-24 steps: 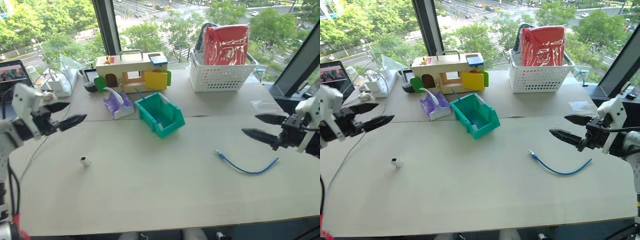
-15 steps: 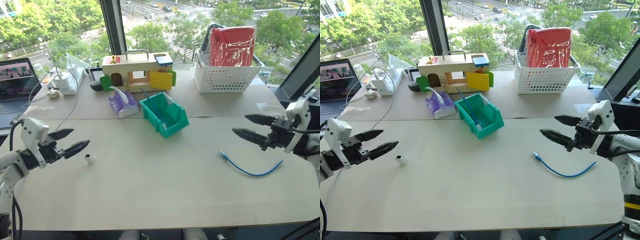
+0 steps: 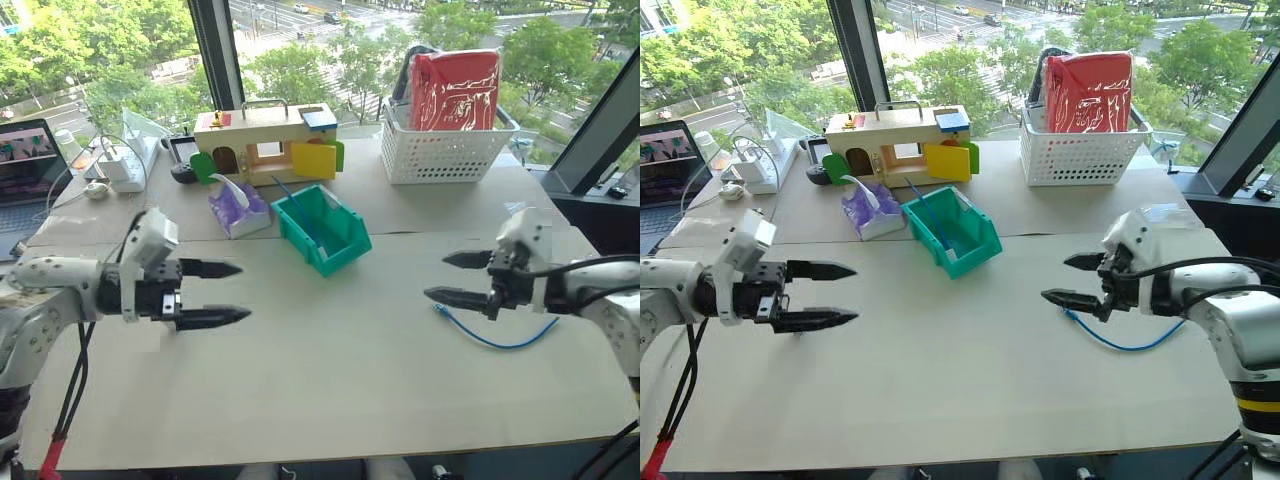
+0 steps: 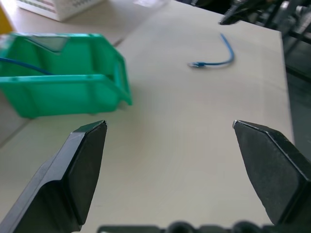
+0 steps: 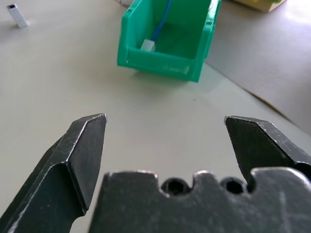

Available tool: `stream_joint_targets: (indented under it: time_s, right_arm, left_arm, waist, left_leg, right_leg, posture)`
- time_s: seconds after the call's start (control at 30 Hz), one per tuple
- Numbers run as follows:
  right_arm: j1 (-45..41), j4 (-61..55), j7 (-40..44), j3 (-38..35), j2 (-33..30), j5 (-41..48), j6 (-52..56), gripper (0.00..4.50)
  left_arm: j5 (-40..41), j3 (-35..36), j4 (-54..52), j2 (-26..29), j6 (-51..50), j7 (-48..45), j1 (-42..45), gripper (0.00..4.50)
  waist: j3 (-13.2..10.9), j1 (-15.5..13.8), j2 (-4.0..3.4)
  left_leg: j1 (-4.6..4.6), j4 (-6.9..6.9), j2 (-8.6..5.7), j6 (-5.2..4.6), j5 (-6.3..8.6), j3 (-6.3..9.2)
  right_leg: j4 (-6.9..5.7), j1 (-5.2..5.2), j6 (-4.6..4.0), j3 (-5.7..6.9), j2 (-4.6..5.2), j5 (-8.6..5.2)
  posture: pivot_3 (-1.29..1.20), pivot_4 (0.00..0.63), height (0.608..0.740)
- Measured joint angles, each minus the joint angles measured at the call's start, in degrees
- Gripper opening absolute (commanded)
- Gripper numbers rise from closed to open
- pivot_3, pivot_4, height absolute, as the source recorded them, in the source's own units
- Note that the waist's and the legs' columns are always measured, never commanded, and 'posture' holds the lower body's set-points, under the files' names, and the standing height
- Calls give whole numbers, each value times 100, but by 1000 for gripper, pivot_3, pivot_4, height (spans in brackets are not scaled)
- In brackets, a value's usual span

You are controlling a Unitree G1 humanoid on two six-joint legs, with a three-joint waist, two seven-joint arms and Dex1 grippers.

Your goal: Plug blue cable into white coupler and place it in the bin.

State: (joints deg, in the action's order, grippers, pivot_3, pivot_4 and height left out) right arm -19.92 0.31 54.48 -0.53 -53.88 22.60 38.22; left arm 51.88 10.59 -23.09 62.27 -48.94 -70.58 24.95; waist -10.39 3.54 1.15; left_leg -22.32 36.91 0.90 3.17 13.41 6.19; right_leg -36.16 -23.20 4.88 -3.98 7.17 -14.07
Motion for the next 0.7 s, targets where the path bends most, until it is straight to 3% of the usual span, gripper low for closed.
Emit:
stream_joint_targets:
  time_s: [0.03, 0.13, 0.5, 0.7]
  right_arm:
    - [50, 0, -21, -12, 41, -2, 13, 4500]
    - [115, 0, -90, 3, 201, -16, 24, 3746]
    - [299, -94, -203, 135, 226, -518, -283, 77]
    - [78, -198, 170, 274, 192, -898, -1301, 73]
  left_arm:
    - [-1, 0, 0, 0, 0, 18, 0, 4462]
    - [0, -37, 1, 0, -19, 59, 29, 4500]
    - [-44, -71, 160, 0, -106, 67, 188, 4500]
    - [-588, -635, 276, -43, 237, -27, 334, 4500]
  waist:
    - [0, 24, 0]
    - [0, 59, 0]
    - [0, 26, 0]
    - [0, 68, -1]
  left_leg:
    - [2, 0, 1, 0, 0, 0]
    - [4, 0, 0, 0, 0, 0]
    - [2, 2, -1, 1, 0, 0]
    - [5, 0, 0, 1, 0, 0]
  right_leg:
    - [-2, 0, 0, 0, 0, 0]
    - [-6, 1, 0, -1, -1, 0]
    - [-1, 3, 0, -1, 0, 0]
    - [-4, 1, 0, -1, -2, 0]
  posture:
    - [0, 150, 740]
    - [0, 150, 740]
    - [0, 150, 740]
    - [0, 150, 740]
